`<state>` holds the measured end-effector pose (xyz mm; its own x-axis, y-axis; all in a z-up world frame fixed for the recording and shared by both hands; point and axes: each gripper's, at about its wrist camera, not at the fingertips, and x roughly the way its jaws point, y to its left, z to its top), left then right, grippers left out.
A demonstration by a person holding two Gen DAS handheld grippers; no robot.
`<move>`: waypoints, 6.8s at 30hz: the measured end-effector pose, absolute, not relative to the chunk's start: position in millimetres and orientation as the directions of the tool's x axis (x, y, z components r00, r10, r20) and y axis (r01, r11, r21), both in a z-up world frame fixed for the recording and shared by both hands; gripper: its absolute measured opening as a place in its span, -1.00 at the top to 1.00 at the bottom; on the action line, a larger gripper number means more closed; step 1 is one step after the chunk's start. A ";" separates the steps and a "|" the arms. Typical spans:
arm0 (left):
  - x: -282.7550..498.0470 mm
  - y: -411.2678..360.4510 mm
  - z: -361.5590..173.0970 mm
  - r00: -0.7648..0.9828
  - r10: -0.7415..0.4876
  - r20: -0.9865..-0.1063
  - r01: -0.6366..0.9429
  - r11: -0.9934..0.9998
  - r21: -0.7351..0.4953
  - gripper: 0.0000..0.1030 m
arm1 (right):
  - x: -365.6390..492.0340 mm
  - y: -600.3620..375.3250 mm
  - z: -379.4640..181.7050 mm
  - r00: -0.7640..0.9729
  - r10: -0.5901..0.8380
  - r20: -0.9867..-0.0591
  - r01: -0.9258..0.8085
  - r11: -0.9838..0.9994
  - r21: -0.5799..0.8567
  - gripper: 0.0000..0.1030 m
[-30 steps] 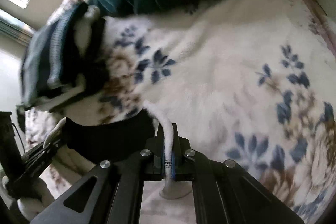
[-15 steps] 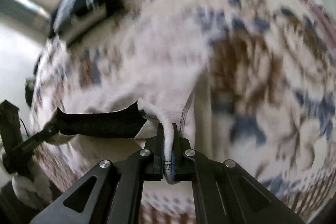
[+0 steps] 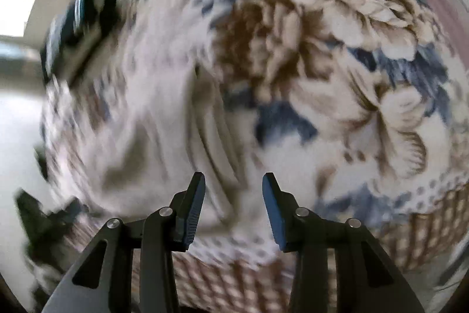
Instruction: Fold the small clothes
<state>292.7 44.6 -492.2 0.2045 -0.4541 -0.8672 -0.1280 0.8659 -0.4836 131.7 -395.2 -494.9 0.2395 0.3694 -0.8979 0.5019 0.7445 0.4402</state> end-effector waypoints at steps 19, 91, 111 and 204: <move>397.3 -5.1 -567.1 0.042 -0.371 -0.928 0.071 0.927 -0.367 0.67 | 233.1 -387.2 -533.7 0.242 0.312 -0.919 0.531 0.750 0.394 0.95; 344.2 39.3 -465.3 0.277 -0.599 -0.752 0.017 0.785 -0.619 0.76 | 202.0 -340.2 -482.8 0.315 0.580 -0.751 0.388 0.643 0.660 0.62; 703.2 136.7 -357.0 0.532 -0.489 -0.692 0.066 0.838 -0.541 0.75 | 604.3 -220.6 -362.6 0.536 0.545 -0.645 0.126 0.704 0.699 0.62; 267.6 47.4 -34.8 0.757 0.017 -0.654 -0.028 1.000 -0.007 -1.00 | 135.4 -137.6 81.9 0.789 -0.077 -0.610 0.093 0.996 -0.006 -1.00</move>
